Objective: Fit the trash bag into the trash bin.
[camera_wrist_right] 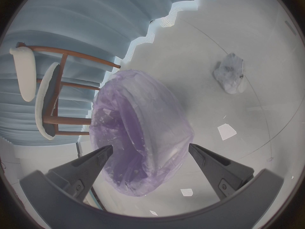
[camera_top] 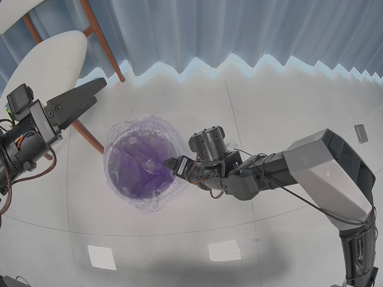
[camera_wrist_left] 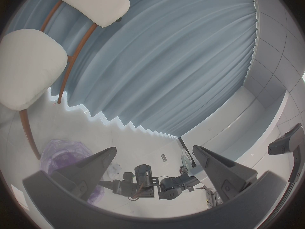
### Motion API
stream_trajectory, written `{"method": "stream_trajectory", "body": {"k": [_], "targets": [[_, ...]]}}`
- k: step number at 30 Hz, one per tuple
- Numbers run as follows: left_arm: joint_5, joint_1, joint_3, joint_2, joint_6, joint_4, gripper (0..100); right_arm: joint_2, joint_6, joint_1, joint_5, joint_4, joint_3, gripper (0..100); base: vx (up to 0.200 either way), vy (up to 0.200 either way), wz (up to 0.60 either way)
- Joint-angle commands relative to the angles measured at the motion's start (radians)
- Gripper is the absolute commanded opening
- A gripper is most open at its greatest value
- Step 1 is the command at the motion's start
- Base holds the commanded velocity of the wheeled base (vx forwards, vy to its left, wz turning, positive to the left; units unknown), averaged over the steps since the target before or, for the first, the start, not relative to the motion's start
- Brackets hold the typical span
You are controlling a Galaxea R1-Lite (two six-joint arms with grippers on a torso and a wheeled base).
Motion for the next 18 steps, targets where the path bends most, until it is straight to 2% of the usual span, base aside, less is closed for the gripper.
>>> {"method": "stream_trajectory", "body": {"k": [1, 8, 9, 13, 18], "targets": [[-0.006, 0.001, 0.014, -0.001, 0.024, -0.004, 100, 0.068, -0.001, 0.007, 0.0, 0.016, -0.061, 100, 0.0, 0.0, 0.0], [-0.007, -0.001, 0.025, 0.0, 0.044, -0.004, 100, 0.105, -0.01, 0.016, 0.0, 0.025, -0.1, 100, 0.0, 0.0, 0.0], [-0.007, -0.002, 0.027, 0.0, 0.044, -0.004, 100, 0.108, -0.011, 0.018, 0.0, 0.025, -0.098, 0, 0.0, 0.0, 0.0], [-0.007, 0.001, 0.027, 0.0, 0.044, -0.002, 100, 0.112, -0.019, 0.019, 0.001, 0.025, -0.095, 0, 0.0, 0.0, 0.0], [-0.007, 0.019, 0.014, 0.009, 0.044, -0.004, 100, 0.1, -0.09, 0.015, 0.0, 0.062, -0.083, 0, 0.0, 0.0, 0.0]]}}
